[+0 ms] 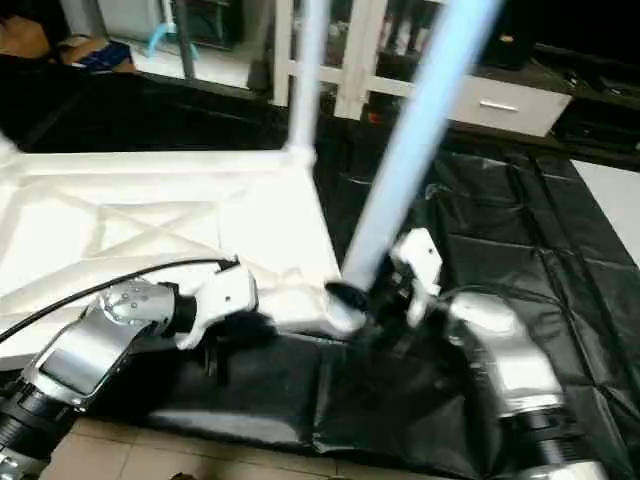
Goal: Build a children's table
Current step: Insert table leg to table base
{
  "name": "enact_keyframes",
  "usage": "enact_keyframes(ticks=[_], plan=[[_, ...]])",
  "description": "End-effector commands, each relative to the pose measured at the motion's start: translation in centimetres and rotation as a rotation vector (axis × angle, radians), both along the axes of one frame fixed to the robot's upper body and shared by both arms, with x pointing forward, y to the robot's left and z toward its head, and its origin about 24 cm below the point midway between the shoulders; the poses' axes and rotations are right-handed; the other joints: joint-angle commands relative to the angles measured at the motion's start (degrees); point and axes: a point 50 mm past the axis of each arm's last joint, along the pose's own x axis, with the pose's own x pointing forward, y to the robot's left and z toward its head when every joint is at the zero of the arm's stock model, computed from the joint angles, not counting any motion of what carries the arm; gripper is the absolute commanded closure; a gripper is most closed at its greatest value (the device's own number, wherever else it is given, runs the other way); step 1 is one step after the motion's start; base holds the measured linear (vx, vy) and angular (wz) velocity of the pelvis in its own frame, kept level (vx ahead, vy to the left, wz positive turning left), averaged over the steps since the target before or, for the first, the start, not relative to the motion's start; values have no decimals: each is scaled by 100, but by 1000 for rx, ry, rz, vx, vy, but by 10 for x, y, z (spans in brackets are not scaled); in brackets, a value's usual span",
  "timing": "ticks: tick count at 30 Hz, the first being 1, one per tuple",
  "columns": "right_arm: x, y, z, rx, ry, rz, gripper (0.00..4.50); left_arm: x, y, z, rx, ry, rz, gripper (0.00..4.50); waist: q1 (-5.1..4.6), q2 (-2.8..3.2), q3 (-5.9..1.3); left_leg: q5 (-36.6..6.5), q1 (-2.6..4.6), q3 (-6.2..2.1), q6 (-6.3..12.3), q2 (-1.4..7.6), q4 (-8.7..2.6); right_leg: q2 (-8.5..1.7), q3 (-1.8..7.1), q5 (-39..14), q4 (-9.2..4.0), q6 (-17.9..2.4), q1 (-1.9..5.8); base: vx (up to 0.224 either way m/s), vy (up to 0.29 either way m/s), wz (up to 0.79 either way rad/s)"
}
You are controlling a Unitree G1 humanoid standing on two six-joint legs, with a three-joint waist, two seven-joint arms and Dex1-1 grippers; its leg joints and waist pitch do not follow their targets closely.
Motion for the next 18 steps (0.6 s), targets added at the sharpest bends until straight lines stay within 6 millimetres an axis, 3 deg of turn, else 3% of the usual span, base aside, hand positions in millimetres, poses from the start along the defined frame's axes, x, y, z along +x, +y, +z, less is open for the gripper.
enact_keyframes(ticks=[1,3,5,9,10,12,18], plan=[[-2,-5,2,-31,46,113,127,-11,-9,-9,-33,64,-104,450,-26,29,-271,-689,122,-121,466,365,-391,-411,219,-249,-367,-1565,197,0,0,0],[-3,-6,1,-45,55,143,127,-10,-8,-9,-29,62,-104,450,-4,4,-273,-705,135,-116,455,374,-386,-416,223,-366,-377,-1534,186,0,0,0],[-3,-6,1,-64,72,194,127,-10,-6,-8,-26,58,-111,450,-9,4,-280,-670,104,-137,435,365,-389,-424,210,-477,-368,-1514,205,0,0,0],[-2,-7,2,-77,83,234,163,-9,-5,-8,-22,55,-114,450,2,2,-298,-492,111,-134,480,364,-374,-422,209,-287,-344,-1528,202,0,0,0],[0,-8,3,-82,88,250,172,-10,-5,-8,-20,57,-117,450,-1,-44,-315,-385,98,-131,528,357,-360,-419,202,-156,-324,-1565,218,0,0,0],[1,-9,4,-81,89,255,183,-10,-4,-8,-20,59,-118,450,13,-15,-313,-344,108,-130,556,361,-362,-419,202,-95,-314,-1603,209,0,0,0],[2,-9,1,-73,99,261,221,-10,-2,-8,-18,62,-122,450,24,-11,-318,-352,103,-132,576,361,-354,-422,195,-93,-308,-1621,214,0,0,0]])
